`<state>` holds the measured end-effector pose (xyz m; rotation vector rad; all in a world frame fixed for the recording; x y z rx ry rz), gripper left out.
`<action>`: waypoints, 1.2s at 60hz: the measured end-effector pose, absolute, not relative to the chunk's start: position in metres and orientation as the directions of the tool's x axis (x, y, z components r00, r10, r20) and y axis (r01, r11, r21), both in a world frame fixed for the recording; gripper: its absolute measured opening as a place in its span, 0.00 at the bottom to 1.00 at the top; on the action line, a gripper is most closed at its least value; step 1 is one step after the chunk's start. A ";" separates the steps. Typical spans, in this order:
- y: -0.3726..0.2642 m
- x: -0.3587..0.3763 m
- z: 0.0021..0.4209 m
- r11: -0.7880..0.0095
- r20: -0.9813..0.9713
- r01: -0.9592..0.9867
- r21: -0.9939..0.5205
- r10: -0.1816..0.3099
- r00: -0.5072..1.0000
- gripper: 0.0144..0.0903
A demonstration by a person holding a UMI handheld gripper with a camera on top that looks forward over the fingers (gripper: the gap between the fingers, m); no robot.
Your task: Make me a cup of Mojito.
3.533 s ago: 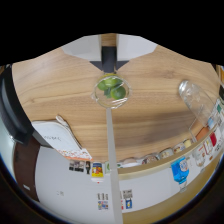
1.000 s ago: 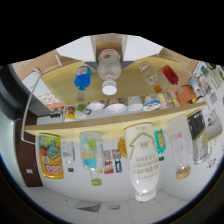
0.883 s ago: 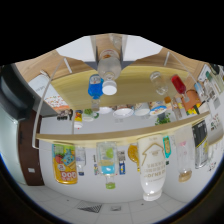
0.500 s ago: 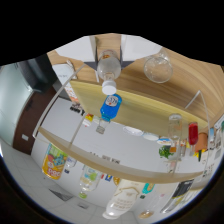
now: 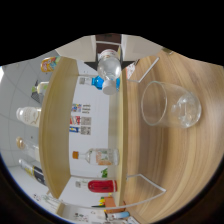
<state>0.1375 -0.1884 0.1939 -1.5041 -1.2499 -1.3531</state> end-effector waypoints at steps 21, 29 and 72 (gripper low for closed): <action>-0.183 0.112 0.190 -0.049 0.897 0.911 0.409 0.203 -0.392 0.25; -0.186 0.114 0.191 -0.069 0.917 0.932 0.356 0.216 -0.335 0.25; -0.204 0.157 0.096 -0.496 -0.003 -0.022 -0.868 -0.039 0.999 0.25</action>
